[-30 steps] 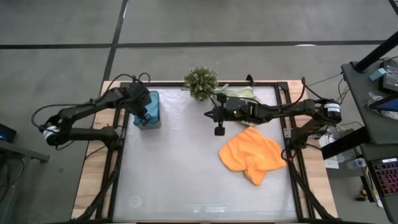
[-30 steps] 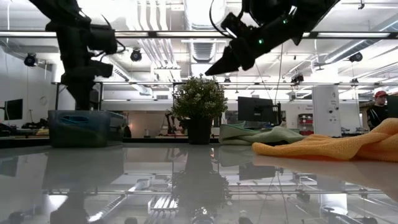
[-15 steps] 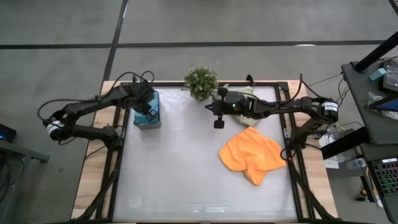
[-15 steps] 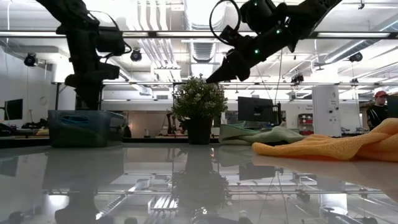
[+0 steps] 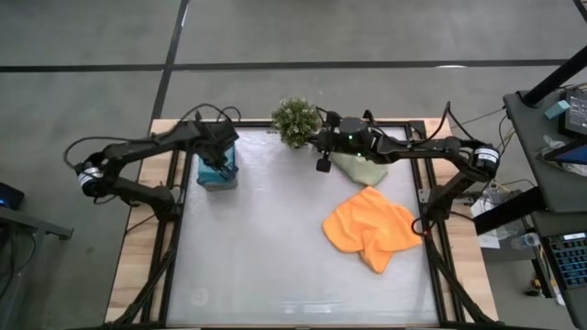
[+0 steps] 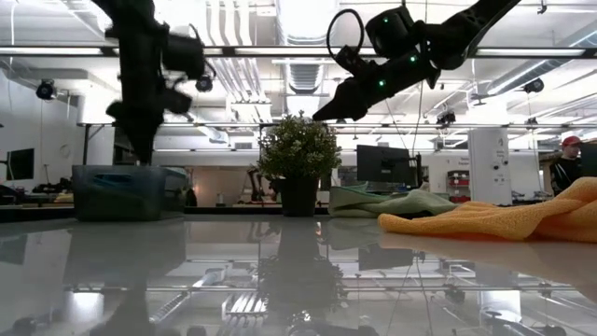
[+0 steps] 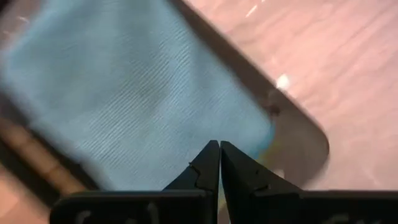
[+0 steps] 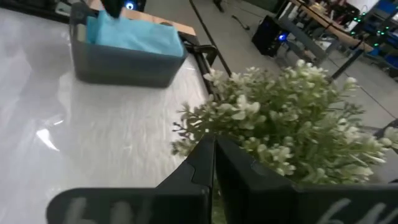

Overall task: Fold microfiber towels
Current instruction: Put the blue microfiber cloth into the black bin

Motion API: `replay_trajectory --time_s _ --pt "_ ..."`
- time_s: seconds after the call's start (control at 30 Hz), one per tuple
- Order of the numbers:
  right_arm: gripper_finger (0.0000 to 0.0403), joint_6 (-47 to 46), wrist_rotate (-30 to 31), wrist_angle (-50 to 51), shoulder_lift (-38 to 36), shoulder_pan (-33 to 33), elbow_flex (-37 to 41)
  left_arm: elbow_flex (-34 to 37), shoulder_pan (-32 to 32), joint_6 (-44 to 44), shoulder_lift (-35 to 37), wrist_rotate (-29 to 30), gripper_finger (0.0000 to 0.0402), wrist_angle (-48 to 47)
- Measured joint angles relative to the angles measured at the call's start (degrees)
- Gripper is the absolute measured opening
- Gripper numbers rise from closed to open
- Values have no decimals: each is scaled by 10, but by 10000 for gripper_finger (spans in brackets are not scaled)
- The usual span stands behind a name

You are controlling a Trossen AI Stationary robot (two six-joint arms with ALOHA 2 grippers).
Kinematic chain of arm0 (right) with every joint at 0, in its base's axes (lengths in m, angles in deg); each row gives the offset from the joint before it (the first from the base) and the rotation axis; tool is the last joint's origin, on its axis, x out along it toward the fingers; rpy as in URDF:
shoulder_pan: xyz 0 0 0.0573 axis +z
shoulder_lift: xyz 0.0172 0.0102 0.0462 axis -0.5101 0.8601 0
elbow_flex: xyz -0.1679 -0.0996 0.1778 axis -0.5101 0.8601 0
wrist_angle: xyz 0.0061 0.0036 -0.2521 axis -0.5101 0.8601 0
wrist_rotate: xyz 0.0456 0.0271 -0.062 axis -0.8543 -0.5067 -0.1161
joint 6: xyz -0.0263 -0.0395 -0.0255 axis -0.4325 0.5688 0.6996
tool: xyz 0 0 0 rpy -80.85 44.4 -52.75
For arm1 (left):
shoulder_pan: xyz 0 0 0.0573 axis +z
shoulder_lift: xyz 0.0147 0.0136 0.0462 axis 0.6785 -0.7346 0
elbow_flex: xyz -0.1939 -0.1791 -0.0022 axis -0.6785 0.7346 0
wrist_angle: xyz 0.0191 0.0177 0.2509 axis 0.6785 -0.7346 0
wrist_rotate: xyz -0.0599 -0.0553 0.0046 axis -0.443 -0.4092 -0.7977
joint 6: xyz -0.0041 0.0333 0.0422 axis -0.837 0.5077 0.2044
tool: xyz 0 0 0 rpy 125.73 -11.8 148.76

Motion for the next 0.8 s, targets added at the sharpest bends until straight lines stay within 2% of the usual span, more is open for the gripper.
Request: replay_trajectory --time_s 0.1,0.2,0.3,0.47,0.67,0.8 --pt "9 1 0 0 0 -2 0 -46 0 1 8 11 0 -75" --pt "9 1 0 -1 0 -1 0 -46 0 -4 27 45 0 -106" --pt "9 1 0 0 0 -1 0 -18 0 -7 43 55 0 -100" --pt "9 1 0 0 0 -1 0 35 0 -65 42 51 0 -91" --pt "9 -2 0 -9 0 -1 0 98 0 -80 19 24 0 -9" --pt "9 -2 0 -8 0 -1 0 94 0 -78 5 26 0 -13"
